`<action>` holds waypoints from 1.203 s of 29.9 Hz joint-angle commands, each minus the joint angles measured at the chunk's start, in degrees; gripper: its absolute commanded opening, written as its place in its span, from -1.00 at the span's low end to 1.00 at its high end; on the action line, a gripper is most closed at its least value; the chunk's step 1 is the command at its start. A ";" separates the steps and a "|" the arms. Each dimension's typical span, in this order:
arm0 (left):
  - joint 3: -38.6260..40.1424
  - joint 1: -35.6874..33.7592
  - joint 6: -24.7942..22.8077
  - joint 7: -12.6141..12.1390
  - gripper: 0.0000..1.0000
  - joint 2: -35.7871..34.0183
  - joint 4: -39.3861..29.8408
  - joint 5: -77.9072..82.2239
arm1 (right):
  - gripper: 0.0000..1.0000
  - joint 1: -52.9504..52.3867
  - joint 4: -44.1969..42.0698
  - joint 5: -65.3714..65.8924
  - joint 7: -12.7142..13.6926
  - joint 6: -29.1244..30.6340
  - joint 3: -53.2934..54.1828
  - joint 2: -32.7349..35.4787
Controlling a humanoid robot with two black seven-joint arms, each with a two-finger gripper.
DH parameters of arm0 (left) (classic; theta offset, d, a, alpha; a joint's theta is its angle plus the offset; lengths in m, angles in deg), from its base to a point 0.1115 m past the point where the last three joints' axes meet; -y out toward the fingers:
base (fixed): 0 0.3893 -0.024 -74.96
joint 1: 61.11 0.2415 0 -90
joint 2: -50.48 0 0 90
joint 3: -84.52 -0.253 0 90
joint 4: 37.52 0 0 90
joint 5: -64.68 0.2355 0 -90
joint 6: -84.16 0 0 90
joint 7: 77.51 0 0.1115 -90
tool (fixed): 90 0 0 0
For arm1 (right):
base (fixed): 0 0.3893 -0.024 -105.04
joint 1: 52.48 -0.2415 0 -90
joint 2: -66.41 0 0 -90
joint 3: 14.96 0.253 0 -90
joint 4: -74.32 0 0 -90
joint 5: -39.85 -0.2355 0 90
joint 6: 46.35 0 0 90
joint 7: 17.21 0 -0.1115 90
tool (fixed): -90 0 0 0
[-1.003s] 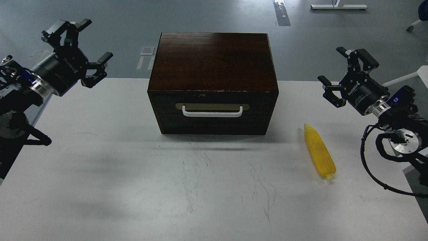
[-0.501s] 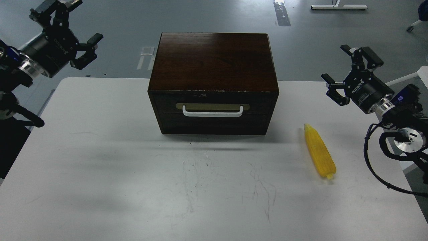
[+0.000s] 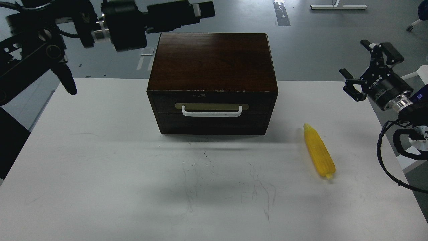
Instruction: Put corn in drawer with both arms
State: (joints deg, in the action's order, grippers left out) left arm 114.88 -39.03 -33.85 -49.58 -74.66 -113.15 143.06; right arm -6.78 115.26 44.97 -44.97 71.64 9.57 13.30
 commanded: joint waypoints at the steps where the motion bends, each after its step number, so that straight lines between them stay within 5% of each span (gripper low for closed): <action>1: -5.20 -5.36 0.01 0.07 0.97 5.58 -0.49 13.07 | 1.00 0.01 -1.74 -0.11 -0.01 0.00 0.25 -0.24; 13: -33.33 -21.46 0.01 0.07 0.97 13.59 3.11 29.79 | 1.00 0.62 -1.83 -0.20 -0.01 0.00 0.86 0.20; 36: -43.72 -22.52 0.01 0.07 0.97 16.68 7.16 37.28 | 1.00 1.59 -1.74 -0.20 -0.10 0.00 1.13 0.20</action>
State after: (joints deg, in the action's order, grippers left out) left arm 71.35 -61.78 -33.84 -49.52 -57.81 -106.38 180.26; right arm -5.24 113.52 44.77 -44.99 71.64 10.64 13.45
